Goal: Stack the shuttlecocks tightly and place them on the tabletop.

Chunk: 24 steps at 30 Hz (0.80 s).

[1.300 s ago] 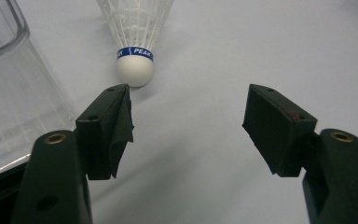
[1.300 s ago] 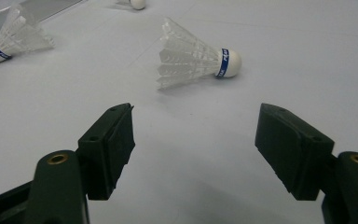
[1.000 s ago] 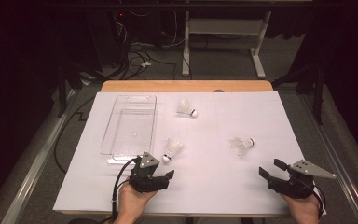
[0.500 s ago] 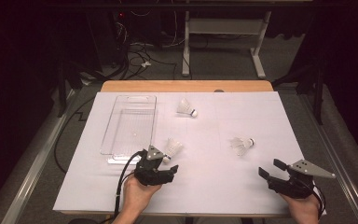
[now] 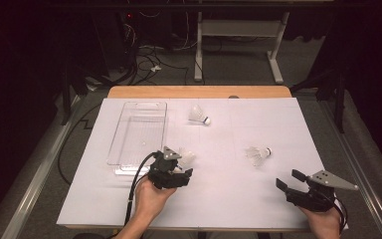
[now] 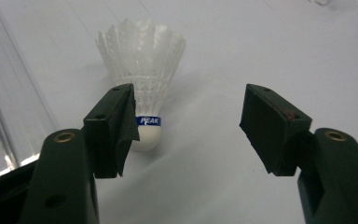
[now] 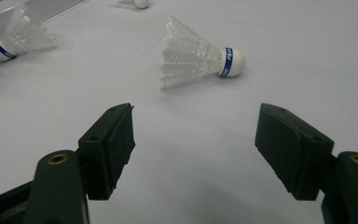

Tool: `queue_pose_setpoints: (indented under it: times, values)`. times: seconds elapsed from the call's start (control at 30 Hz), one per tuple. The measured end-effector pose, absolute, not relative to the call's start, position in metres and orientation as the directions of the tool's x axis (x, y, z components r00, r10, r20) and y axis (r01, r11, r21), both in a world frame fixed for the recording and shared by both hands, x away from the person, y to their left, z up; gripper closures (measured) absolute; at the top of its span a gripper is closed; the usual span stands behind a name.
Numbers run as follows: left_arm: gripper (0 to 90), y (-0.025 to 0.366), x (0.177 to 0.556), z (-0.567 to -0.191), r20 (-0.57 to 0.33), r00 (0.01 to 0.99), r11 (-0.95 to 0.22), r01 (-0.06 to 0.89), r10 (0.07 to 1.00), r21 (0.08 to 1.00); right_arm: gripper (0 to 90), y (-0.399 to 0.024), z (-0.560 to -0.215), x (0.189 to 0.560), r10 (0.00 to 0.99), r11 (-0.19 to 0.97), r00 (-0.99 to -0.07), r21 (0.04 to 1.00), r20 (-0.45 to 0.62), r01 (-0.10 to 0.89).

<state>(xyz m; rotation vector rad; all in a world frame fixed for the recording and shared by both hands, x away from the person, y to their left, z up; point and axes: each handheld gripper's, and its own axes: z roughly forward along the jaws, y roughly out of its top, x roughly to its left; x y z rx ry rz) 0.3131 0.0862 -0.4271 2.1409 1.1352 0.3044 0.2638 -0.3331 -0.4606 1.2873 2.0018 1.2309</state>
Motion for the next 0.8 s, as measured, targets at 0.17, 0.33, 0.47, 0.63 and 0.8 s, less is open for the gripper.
queue_pose_setpoints:
  times: [0.17, 0.33, 0.47, 0.63, 0.8]
  values:
    - [36.4, 0.084, 0.32, -0.425, -0.118, 0.584, -0.375, 0.65, 0.803, 0.662, 28.7, -0.333, -0.461, 0.264, 0.885, 0.163, -0.458, 0.865, 0.086, 0.476]
    - [36.5, 0.082, 0.328, -0.423, -0.127, 0.575, -0.368, 0.661, 0.808, 0.654, 28.7, -0.333, -0.461, 0.264, 0.884, 0.163, -0.459, 0.864, 0.086, 0.476]
    - [37.3, 0.08, 0.334, -0.419, -0.134, 0.565, -0.363, 0.675, 0.814, 0.643, 28.8, -0.334, -0.461, 0.264, 0.885, 0.161, -0.457, 0.866, 0.085, 0.474]
    - [37.1, 0.079, 0.341, -0.414, -0.141, 0.55, -0.35, 0.687, 0.823, 0.637, 28.8, -0.333, -0.46, 0.264, 0.884, 0.165, -0.46, 0.866, 0.083, 0.473]
    - [36.5, 0.076, 0.35, -0.41, -0.141, 0.536, -0.345, 0.701, 0.833, 0.625, 28.9, -0.333, -0.46, 0.264, 0.884, 0.166, -0.46, 0.865, 0.082, 0.473]
